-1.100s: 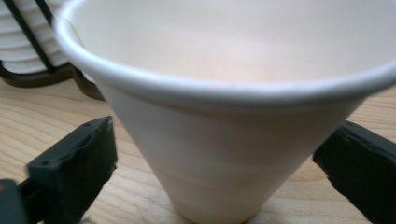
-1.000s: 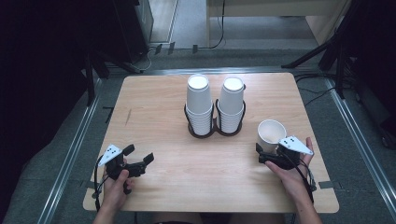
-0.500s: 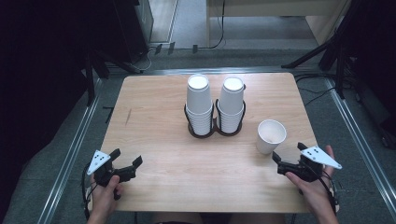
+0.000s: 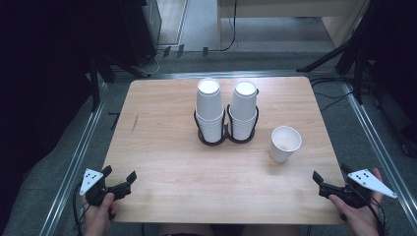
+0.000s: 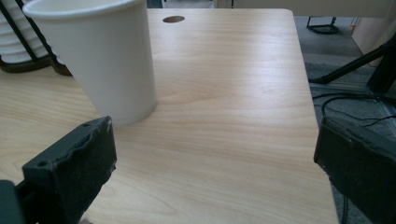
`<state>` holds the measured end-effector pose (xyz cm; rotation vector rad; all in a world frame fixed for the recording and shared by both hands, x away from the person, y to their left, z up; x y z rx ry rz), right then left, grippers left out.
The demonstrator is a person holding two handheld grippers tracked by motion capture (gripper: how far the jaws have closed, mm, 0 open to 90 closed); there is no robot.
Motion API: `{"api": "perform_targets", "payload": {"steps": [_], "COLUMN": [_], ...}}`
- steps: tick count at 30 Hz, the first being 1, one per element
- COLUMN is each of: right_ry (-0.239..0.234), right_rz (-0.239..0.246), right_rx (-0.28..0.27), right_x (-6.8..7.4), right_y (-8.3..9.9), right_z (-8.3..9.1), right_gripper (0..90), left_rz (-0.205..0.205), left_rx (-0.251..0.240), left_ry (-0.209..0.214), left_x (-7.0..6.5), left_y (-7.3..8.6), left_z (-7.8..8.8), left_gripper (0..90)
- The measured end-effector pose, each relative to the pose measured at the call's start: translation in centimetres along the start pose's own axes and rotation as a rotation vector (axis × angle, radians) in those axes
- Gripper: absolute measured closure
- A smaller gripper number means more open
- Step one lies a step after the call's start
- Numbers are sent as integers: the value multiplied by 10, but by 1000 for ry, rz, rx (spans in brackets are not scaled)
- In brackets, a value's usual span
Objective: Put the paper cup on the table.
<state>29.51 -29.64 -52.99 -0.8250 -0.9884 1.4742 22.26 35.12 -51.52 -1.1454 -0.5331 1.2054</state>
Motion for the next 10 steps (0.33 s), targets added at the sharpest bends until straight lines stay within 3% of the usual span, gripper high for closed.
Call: {"api": "perform_targets", "payload": {"steps": [5, 10], "right_ry": [9, 6], "right_rz": [22, -10], "right_rx": [-5, -11], "right_x": [-2, 0], "right_y": [4, 1], "right_z": [2, 0], "right_gripper": [0, 0], "left_rz": [-2, -1], "left_rx": [8, 14], "left_ry": [-20, -22], "left_x": [5, 3], "left_y": [6, 5], "left_z": [5, 1], "left_gripper": [0, 0]}}
Point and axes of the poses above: each handheld gripper's, and its own axes: z roughly backward along the jaws, y roughly out of its underside, x roughly to its left, the point moved 7 cm from there along -z, roughly forward along the jaws, and after that the axes turned 14 degrees about y, right-handed, at the moved point
